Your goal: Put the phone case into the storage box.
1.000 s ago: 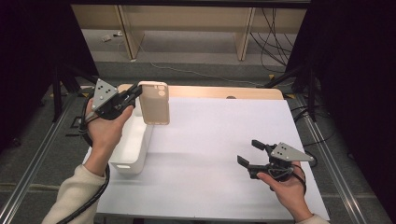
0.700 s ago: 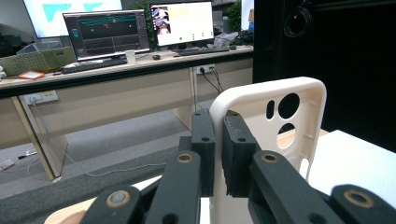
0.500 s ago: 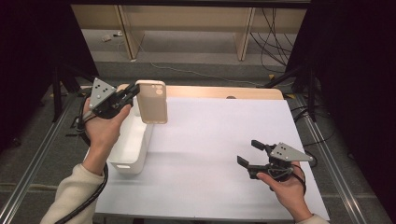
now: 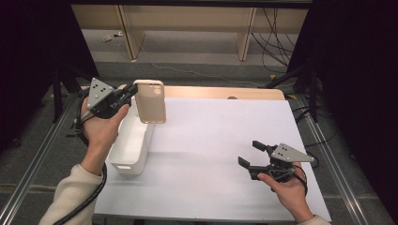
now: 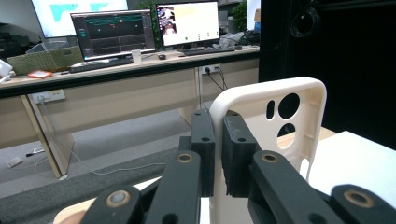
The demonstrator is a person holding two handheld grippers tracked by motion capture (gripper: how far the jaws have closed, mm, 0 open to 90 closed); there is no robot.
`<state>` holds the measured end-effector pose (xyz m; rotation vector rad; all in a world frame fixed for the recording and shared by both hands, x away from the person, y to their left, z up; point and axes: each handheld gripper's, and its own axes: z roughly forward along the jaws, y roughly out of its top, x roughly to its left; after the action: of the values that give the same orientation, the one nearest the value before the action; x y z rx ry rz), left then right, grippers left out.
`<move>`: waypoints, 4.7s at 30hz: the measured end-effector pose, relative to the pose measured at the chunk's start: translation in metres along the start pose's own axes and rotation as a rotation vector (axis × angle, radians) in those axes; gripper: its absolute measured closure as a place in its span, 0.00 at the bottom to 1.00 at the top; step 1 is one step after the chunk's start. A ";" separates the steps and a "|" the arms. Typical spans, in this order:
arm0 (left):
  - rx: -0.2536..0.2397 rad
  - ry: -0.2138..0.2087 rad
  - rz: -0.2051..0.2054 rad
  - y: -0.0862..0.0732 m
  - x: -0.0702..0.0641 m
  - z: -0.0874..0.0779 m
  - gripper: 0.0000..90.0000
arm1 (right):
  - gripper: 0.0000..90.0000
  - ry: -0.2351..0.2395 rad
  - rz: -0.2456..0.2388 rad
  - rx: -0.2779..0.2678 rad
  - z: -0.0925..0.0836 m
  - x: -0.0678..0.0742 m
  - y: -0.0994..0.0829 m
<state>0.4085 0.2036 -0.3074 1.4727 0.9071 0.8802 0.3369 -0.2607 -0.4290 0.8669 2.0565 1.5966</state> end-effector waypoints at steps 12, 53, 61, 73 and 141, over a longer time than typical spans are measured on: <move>-0.008 0.018 0.000 -0.001 0.006 -0.001 0.94 | 0.21 -0.001 -0.002 0.003 0.000 0.000 0.000; -0.008 0.052 -0.006 -0.002 0.022 -0.001 0.94 | 0.21 -0.006 -0.007 0.004 0.000 0.000 0.000; -0.005 0.057 -0.003 -0.003 0.024 0.000 0.94 | 0.21 -0.004 -0.007 0.003 0.001 0.000 -0.001; -0.005 0.063 0.000 -0.004 0.027 0.000 0.94 | 0.21 0.001 -0.008 0.002 0.001 -0.001 -0.001; 0.006 0.106 0.007 -0.011 0.048 0.003 0.94 | 0.21 0.009 0.003 -0.005 0.003 0.000 -0.002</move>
<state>0.4313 0.2464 -0.3171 1.4459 0.9836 0.9685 0.3382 -0.2586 -0.4320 0.8629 2.0574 1.6091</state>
